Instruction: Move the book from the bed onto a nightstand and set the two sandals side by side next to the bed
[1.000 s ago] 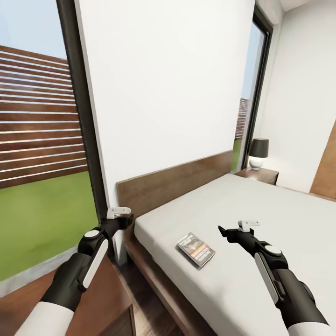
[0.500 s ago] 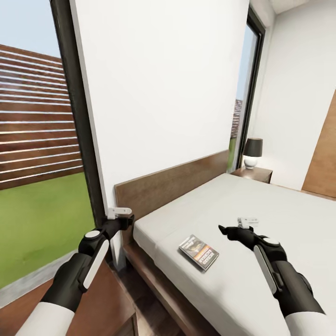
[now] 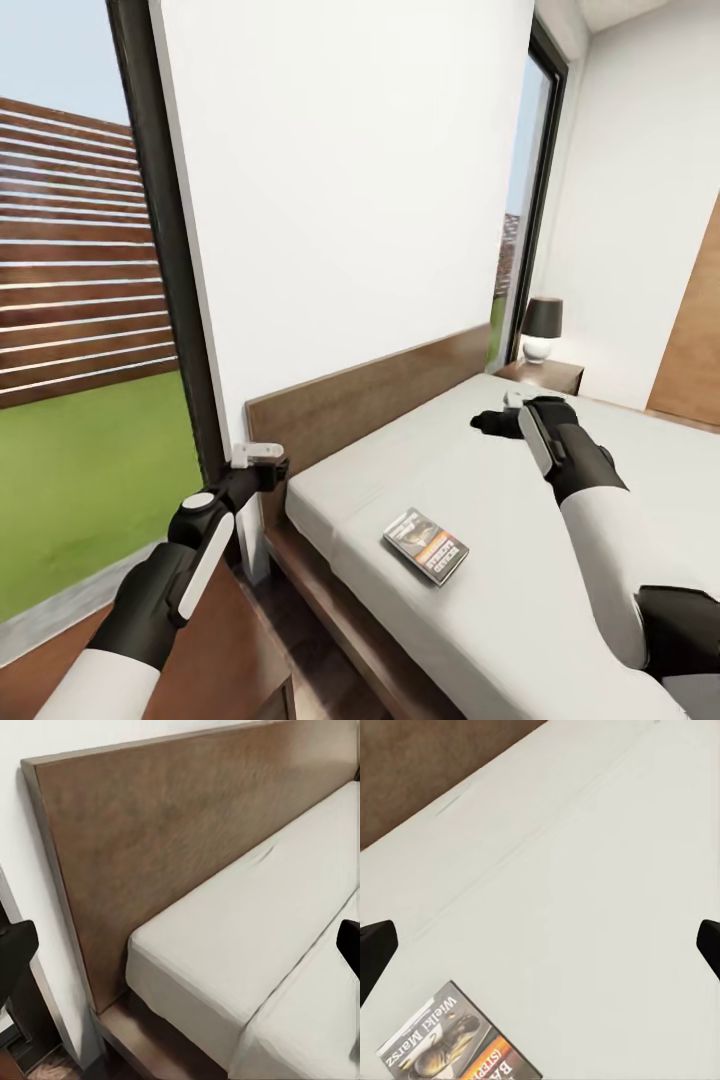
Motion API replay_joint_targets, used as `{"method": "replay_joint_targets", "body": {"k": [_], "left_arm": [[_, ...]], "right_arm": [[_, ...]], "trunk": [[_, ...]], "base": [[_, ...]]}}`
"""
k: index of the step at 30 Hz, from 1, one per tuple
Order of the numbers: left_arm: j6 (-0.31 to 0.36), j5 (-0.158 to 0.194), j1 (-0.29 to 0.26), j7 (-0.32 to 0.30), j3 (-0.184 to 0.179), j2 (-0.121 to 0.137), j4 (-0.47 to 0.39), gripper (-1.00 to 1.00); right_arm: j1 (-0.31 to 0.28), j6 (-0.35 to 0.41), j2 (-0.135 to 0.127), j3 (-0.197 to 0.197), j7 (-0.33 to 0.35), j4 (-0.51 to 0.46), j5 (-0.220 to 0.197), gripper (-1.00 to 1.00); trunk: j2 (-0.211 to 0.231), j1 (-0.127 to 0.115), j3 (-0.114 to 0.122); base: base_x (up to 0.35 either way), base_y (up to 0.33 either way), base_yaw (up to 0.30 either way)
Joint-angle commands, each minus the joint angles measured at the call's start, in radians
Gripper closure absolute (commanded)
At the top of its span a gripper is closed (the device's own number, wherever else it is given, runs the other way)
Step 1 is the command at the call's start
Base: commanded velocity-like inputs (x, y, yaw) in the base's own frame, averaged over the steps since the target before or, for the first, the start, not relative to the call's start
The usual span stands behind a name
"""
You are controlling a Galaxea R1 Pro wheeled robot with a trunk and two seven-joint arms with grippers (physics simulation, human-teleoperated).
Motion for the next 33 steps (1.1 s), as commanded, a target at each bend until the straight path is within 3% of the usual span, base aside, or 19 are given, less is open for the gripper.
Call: {"method": "replay_joint_targets", "body": {"k": [1, 4, 9, 12, 16, 20, 21, 26, 33], "left_arm": [[0.006, 0.01, -0.001, 0.008, -0.003, 0.0, -0.006, -1.0], [0.013, 0.01, -0.001, 0.008, -0.004, -0.007, -0.023, -1.0], [0.087, 0.01, -0.007, 0.014, 0.0, -0.064, -0.054, -1.0], [0.115, 0.01, -0.037, 0.017, 0.0, -0.08, -0.055, -1.0], [0.143, 0.01, -0.105, 0.022, 0.006, -0.085, -0.026, -1.0], [0.157, 0.01, -0.129, 0.025, 0.025, -0.086, 0.028, -1.0], [0.158, 0.011, -0.147, 0.025, 0.031, -0.087, 0.049, -1.0], [0.159, 0.012, -0.155, 0.023, 0.034, -0.087, 0.054, -1.0], [0.159, 0.011, -0.156, 0.022, 0.035, -0.087, 0.041, -1.0]], "right_arm": [[-0.013, 0.006, 0.004, -0.001, -0.002, 0.01, -0.006, -1.0], [-0.027, 0.007, 0.016, -0.001, -0.002, 0.037, -0.009, -1.0], [-0.034, -0.001, 0.049, -0.003, -0.004, 0.121, -0.012, -1.0], [-0.035, -0.017, 0.057, -0.004, -0.004, 0.18, -0.013, -1.0], [-0.036, -0.048, 0.062, -0.005, -0.005, 0.263, -0.014, -1.0], [-0.036, -0.079, 0.062, -0.008, -0.004, 0.321, -0.014, -1.0], [-0.036, -0.101, 0.063, -0.027, -0.004, 0.34, -0.014, -1.0], [-0.035, -0.113, 0.064, -0.074, -0.002, 0.347, -0.014, -1.0], [-0.034, -0.121, 0.07, -0.083, 0.0, 0.351, -0.015, -1.0]], "trunk": [[0.007, -0.004, 0.002], [0.028, -0.016, 0.011], [0.063, -0.035, 0.027], [0.084, -0.046, 0.036], [0.112, -0.062, 0.049], [0.14, -0.077, 0.062], [0.147, -0.081, 0.065], [0.182, -0.1, 0.08], [0.231, -0.127, 0.102]], "base": [[0.0, 0.0, 0.0], [0.0, 0.0, 0.0], [0.0, 0.0, 0.0], [0.0, 0.0, 0.0], [0.0, 0.0, 0.0], [0.0, 0.0, 0.0], [0.0, 0.0, 0.0], [0.0, 0.0, 0.0], [0.0, 0.0, 0.0]]}}
